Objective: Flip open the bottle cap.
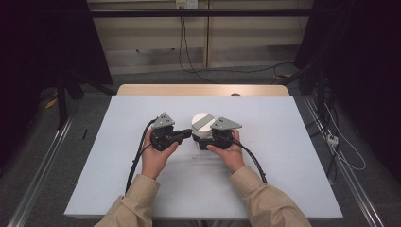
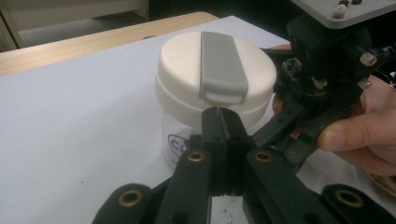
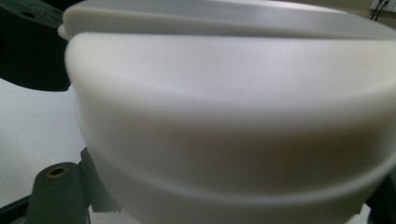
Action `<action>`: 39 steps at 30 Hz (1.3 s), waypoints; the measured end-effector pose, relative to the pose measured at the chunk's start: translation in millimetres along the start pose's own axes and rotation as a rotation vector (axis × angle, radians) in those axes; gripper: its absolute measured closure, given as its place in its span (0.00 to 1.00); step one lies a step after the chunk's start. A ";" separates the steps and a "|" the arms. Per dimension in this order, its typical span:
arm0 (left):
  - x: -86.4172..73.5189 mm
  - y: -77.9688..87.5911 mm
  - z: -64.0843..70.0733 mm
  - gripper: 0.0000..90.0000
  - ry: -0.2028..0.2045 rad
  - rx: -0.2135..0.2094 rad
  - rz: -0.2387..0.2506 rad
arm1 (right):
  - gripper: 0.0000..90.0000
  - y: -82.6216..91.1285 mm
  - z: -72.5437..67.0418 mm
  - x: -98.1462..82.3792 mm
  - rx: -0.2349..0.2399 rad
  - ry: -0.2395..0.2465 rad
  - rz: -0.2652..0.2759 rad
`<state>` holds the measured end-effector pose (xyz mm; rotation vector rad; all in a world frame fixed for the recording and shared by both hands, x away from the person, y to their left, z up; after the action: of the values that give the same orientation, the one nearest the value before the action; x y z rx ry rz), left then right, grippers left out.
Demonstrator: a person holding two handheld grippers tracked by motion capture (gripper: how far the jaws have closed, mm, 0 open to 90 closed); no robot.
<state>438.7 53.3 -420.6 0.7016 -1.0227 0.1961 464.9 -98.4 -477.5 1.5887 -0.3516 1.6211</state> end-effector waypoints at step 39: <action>39.0 -5.7 10.1 1.00 -0.004 0.006 0.031 | 0.21 -0.6 -0.6 -1.1 0.000 0.001 0.002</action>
<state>454.6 36.3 -387.3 0.6923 -1.0381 0.2247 464.7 -98.0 -478.8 1.5880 -0.3529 1.6229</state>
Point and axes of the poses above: each handheld gripper's, and its own axes: y roughly backward along the jaws, x roughly out of its top, z roughly to its right, the point moved 5 cm from there along -y, roughly forward along the jaws, and after that the axes turned 11 degrees about y, right-handed, at the moved point
